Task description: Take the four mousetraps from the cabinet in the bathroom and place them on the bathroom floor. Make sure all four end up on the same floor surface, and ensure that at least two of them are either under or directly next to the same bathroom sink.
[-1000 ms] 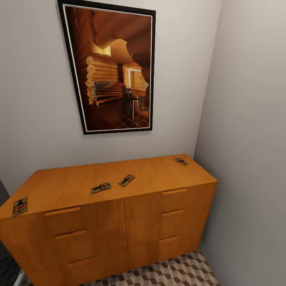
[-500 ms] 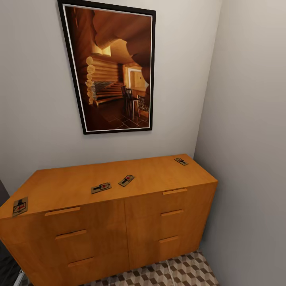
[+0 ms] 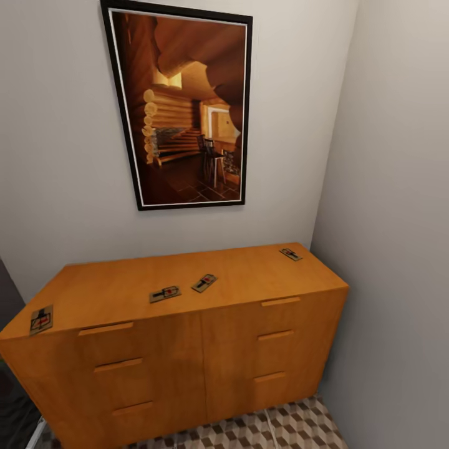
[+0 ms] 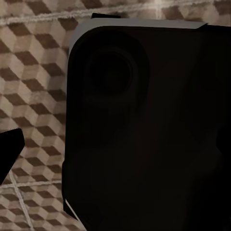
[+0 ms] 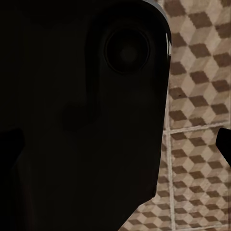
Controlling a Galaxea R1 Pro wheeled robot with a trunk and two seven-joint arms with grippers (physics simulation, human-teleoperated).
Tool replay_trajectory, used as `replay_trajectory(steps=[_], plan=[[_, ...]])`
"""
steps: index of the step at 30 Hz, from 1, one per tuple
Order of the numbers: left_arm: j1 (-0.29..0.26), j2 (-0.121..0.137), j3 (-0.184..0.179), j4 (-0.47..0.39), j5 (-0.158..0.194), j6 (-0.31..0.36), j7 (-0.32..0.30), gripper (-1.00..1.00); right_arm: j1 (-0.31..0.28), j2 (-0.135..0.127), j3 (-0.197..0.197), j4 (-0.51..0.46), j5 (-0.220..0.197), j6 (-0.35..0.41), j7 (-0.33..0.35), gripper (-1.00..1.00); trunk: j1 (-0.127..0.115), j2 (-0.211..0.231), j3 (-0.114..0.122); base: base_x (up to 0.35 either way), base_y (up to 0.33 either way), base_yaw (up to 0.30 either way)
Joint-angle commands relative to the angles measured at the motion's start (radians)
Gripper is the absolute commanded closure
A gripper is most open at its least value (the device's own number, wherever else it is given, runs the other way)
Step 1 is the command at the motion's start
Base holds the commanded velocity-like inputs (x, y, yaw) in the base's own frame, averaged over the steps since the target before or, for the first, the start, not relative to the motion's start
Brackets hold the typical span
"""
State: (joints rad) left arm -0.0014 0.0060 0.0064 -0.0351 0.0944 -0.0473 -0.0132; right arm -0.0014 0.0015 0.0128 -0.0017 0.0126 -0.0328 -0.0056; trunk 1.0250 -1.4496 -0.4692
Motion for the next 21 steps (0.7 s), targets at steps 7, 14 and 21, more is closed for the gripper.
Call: replay_trajectory(steps=[7,14,21], plan=[[0.0,0.0,0.0,0.0,0.01,-0.001,-0.002,-1.0,0.0,0.0,0.001,0.0,0.001,-0.003,-0.001,-1.0,0.0,0.0,-0.001,0.0,0.0,0.235],[0.0,0.0,0.0,0.0,0.01,-0.001,-0.002,-1.0,0.0,0.0,0.001,0.0,0.002,-0.002,-0.001,-1.0,0.0,0.0,-0.001,0.0,0.0,0.26],[0.0,0.0,0.001,0.0,0.01,-0.002,-0.001,-1.0,0.0,0.0,0.001,0.0,0.002,-0.002,-0.001,-1.0,0.0,0.0,-0.001,0.0,0.0,0.265]])
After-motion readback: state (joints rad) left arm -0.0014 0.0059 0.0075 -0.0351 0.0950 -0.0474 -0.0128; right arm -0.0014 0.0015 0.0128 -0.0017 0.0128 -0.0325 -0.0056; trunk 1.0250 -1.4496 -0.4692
